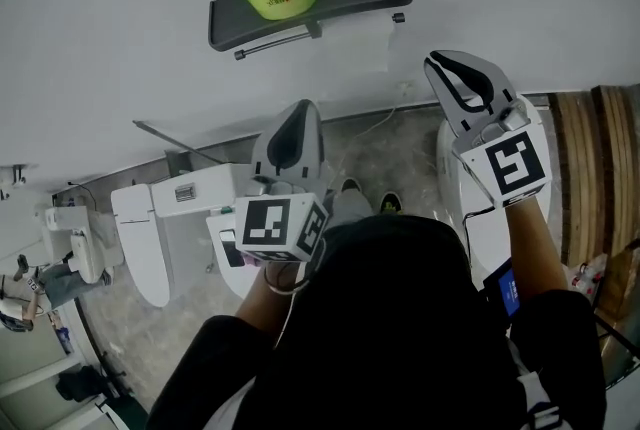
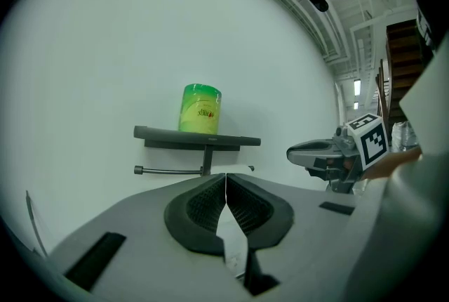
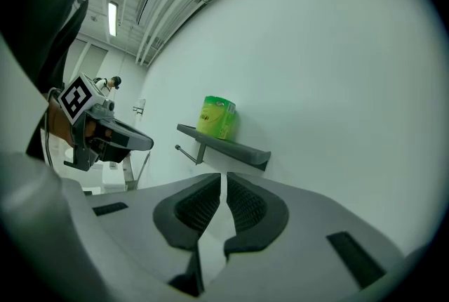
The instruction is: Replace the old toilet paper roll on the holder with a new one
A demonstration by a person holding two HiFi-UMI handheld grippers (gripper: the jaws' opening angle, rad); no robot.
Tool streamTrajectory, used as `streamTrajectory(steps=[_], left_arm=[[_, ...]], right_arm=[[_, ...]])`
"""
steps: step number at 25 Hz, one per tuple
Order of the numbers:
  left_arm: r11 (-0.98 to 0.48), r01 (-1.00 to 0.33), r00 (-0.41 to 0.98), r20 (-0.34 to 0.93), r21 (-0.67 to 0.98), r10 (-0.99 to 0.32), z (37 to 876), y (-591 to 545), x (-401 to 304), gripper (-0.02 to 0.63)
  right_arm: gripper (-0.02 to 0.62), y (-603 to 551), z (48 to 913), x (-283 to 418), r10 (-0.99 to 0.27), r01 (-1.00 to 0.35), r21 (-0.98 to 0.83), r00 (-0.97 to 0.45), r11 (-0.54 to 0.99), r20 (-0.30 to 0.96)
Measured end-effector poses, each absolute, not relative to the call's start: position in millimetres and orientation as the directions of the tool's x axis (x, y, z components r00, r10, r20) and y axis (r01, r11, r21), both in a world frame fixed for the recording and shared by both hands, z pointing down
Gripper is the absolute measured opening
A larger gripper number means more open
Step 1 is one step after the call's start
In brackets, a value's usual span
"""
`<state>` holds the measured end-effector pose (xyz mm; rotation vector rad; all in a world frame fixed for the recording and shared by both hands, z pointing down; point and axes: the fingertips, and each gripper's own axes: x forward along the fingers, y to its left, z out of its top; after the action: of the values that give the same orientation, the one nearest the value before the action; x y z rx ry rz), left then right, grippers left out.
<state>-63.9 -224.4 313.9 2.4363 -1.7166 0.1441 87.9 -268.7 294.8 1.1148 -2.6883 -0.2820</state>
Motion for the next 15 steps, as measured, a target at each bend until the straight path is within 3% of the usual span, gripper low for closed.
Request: streamTrajectory(steps=[8,9,11,15], left_arm=[[-0.324,-0.944,0.330,0.146,0.062,-0.933,309,-235,-73,0.023],[-0.322,-0.945,0.328,0.146,0.063,-0.933,310,-235,-75,0.023],[-0.314,-0.947,0.320,0.144,0.066,-0.936,311,-236,-80,0.023],[-0.291,-0.954,0.298,0.139,0.067,-0.945,309,-233,-91,0.023]], right_arm=[[0.027,-281,300,72,-0.712,-0.627,0.358,-0.677,0.691,0.188],[0.041,-282,303,67,-0.707,-0.615,0.369,-0.677,0.697,0.205],[0.149,-284,310,57,-0.689,-0.584,0.386,-0.683,0.714,0.242],[0.184,-286,320,41,-0.675,-0.526,0.449,-0.677,0.722,0.294]])
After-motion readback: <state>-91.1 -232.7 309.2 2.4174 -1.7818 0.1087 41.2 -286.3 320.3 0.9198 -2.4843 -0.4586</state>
